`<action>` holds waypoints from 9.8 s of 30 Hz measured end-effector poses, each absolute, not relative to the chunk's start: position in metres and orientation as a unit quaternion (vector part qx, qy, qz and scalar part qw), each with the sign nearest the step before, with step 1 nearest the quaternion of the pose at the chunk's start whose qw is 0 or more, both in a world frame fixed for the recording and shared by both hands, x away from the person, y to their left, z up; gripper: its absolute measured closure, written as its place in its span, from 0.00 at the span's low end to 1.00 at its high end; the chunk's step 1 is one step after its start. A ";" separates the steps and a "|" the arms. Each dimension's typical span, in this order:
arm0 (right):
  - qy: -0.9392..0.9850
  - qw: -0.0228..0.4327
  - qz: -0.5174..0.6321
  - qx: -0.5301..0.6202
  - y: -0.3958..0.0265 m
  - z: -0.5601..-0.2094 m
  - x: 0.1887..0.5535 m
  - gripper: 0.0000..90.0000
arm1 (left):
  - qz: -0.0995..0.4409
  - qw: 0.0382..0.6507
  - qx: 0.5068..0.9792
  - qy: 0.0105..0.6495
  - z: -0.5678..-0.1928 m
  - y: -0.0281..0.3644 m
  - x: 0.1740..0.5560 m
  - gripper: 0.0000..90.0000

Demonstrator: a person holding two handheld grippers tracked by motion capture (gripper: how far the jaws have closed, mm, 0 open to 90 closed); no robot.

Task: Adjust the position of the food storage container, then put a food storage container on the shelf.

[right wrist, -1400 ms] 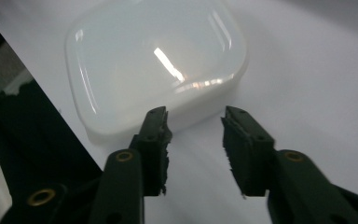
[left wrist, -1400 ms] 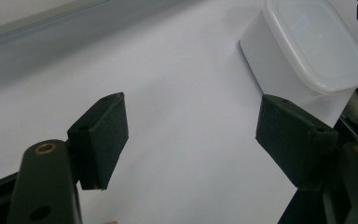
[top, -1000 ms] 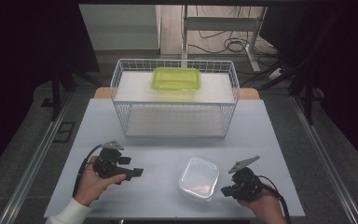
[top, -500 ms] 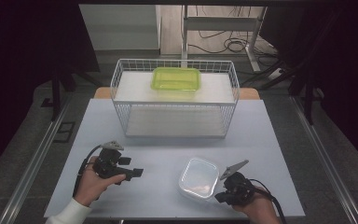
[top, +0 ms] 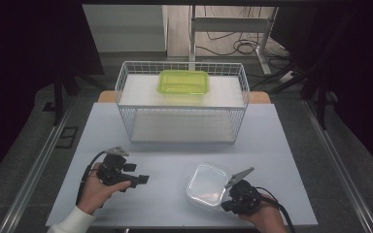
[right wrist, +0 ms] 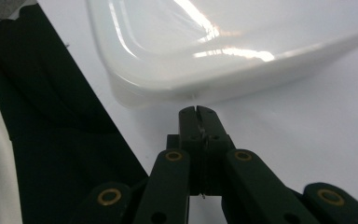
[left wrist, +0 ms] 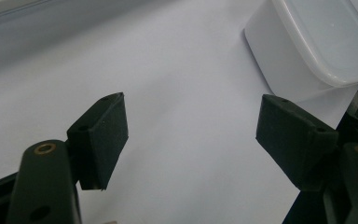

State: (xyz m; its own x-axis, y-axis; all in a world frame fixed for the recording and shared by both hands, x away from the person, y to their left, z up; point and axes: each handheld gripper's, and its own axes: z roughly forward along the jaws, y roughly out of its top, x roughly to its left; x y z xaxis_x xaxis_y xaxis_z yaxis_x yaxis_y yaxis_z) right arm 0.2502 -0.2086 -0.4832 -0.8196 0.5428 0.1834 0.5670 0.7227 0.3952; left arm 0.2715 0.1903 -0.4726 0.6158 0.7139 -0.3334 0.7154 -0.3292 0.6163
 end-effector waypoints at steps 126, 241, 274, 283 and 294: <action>-0.860 -0.047 -0.340 -0.377 -0.181 -0.481 0.284 0.96 | 0.007 0.400 0.788 0.468 -0.475 0.196 0.274 0.25; -0.727 0.183 -0.432 -0.501 -0.187 -0.499 0.318 0.75 | -0.226 0.465 0.673 0.528 -0.519 0.157 0.290 0.72; -0.726 0.174 -0.461 -0.481 -0.191 -0.492 0.312 0.85 | -0.200 0.480 0.673 0.526 -0.509 0.161 0.280 0.86; -0.727 0.172 -0.465 -0.476 -0.192 -0.491 0.312 0.86 | -0.192 0.483 0.676 0.522 -0.507 0.161 0.279 0.87; -0.729 0.162 -0.471 -0.469 -0.193 -0.490 0.311 0.88 | -0.175 0.483 0.685 0.517 -0.504 0.159 0.278 0.88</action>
State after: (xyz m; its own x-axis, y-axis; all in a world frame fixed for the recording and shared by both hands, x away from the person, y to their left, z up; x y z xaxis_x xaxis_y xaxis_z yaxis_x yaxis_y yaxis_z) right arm 0.3114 -0.1929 -0.4898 -0.5078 0.5312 0.6782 0.8366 0.1165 0.5352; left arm 0.2781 0.1593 -0.5042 0.4033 0.5389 -0.7395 0.8775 0.0014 0.4796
